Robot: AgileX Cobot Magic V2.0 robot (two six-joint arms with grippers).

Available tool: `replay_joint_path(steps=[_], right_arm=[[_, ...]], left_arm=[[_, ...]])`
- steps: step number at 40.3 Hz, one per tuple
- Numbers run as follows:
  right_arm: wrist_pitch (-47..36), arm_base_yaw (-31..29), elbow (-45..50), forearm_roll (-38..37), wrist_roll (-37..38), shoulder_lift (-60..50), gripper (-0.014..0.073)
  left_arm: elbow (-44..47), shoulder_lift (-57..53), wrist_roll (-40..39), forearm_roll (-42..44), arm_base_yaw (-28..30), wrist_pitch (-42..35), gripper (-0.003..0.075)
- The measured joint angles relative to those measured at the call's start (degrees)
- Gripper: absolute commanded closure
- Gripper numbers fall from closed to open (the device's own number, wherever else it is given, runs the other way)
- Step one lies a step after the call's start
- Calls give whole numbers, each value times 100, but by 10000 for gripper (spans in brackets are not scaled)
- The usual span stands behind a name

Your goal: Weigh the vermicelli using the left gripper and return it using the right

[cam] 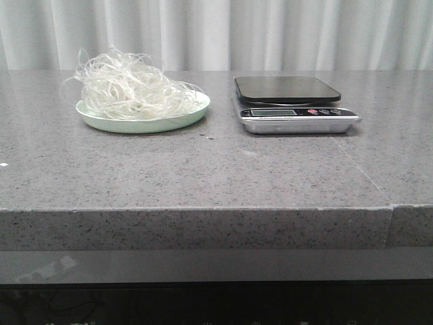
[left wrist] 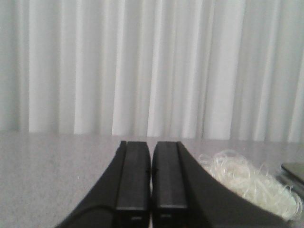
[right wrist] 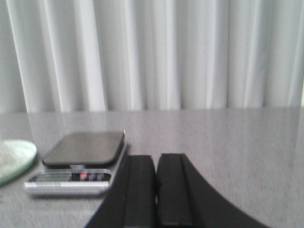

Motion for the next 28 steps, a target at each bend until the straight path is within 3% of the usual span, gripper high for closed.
replay_joint_path(steps=[16, 28], right_arm=[[1953, 0, -2274, 0, 0, 1477, 428], [2778, 0, -2580, 0, 0, 2561, 428]], left_arm=[[-2549, 1349, 0, 0, 0, 1877, 565], [-2830, 2407, 0, 0, 0, 2813, 565]])
